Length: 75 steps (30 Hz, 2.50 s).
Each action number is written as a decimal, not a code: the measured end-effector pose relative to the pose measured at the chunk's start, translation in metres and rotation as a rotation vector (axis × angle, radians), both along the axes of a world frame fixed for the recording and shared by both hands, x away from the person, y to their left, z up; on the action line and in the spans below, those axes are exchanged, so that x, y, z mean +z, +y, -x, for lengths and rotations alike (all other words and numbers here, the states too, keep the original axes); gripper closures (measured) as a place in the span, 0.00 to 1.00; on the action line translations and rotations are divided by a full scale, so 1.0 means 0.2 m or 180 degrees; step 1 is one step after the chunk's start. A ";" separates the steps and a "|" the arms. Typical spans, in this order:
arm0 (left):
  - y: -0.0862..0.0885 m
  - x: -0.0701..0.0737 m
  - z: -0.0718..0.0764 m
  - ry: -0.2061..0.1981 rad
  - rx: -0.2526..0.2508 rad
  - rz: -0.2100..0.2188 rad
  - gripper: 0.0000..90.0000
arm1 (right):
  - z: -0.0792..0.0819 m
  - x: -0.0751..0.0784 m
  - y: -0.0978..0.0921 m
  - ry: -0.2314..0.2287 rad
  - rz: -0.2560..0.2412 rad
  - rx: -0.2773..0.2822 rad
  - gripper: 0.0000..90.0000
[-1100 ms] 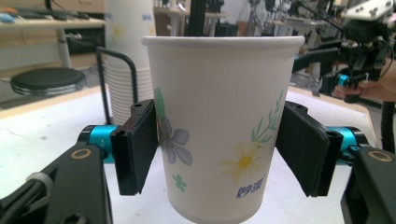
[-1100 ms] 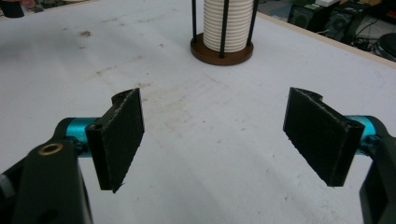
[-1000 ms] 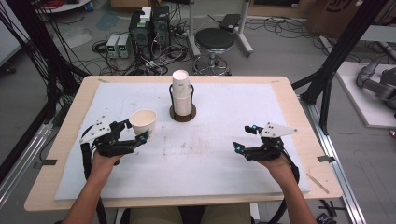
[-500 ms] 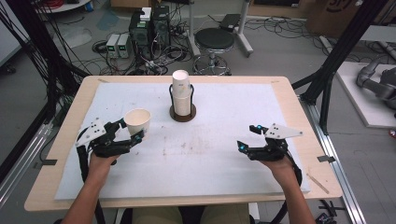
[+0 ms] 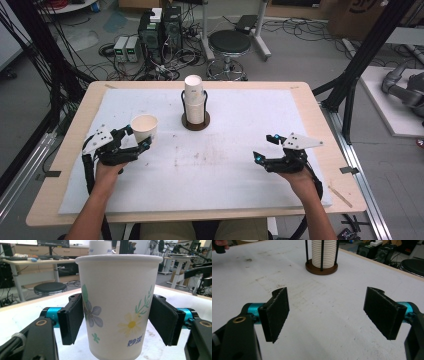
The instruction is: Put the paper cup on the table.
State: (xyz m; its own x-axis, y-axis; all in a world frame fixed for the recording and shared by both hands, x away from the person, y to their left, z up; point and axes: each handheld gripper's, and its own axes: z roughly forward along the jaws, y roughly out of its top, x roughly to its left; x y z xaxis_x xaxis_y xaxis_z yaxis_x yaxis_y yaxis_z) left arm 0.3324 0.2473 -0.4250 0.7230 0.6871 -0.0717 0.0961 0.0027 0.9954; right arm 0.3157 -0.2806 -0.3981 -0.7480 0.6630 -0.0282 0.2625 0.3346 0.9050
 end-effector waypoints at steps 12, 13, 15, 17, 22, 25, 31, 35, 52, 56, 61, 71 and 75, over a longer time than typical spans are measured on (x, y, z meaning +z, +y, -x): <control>-0.05 -0.10 -0.12 0.0405 0.0065 -0.0218 0.34 | 0.00 -0.01 0.00 0.0010 0.0003 0.0032 0.23; -0.06 -0.11 -0.12 0.0441 0.0055 -0.0258 0.34 | 0.00 -0.01 0.00 0.0012 0.0000 0.0036 0.23; -0.08 -0.12 -0.13 0.0511 0.0042 -0.0357 0.34 | 0.01 0.00 -0.01 0.0002 -0.0003 0.0033 0.23; -0.09 -0.13 -0.13 0.0594 0.0048 -0.0467 0.35 | 0.01 -0.01 -0.01 0.0005 -0.0004 0.0034 0.23; -0.11 -0.13 -0.13 0.0671 0.0085 -0.0636 0.36 | 0.00 -0.01 0.00 0.0004 0.0007 0.0043 0.23; -0.12 -0.13 -0.11 0.0770 0.0116 -0.0849 0.37 | 0.01 0.00 0.00 0.0009 0.0016 0.0050 0.23; -0.12 -0.13 -0.08 0.0986 0.0130 -0.1156 0.37 | 0.02 -0.01 -0.02 0.0025 0.0026 0.0021 0.23; -0.12 -0.12 -0.06 0.1040 0.0151 -0.1207 0.37 | 0.02 -0.01 -0.03 0.0027 0.0022 0.0004 0.23; 0.00 -0.03 0.08 0.0812 0.0215 -0.0525 0.18 | 0.03 -0.01 -0.06 0.0069 0.0029 -0.0040 0.23; 0.05 0.01 0.12 0.0586 0.0250 -0.0222 0.18 | 0.03 -0.02 -0.07 0.0073 0.0069 -0.0098 0.23; 0.08 0.04 0.14 0.0322 0.0277 -0.0012 0.18 | 0.03 -0.03 -0.11 0.0126 0.0068 -0.0230 0.23; 0.12 0.04 0.16 0.0233 0.0327 0.0063 0.18 | 0.05 -0.03 -0.16 0.0124 0.0015 -0.0313 0.23; 0.13 0.04 0.18 0.0223 0.0334 0.0050 0.18 | 0.06 -0.02 -0.15 0.0082 0.0030 -0.0346 0.23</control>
State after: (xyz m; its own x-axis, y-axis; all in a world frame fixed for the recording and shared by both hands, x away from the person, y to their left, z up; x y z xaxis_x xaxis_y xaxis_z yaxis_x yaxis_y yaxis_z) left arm 0.2964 0.2729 -0.4172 0.6401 0.7571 -0.1308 0.1639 0.0319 0.9860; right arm 0.3040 -0.3105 -0.4015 -0.6724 0.7400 -0.0164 0.3209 0.3114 0.8944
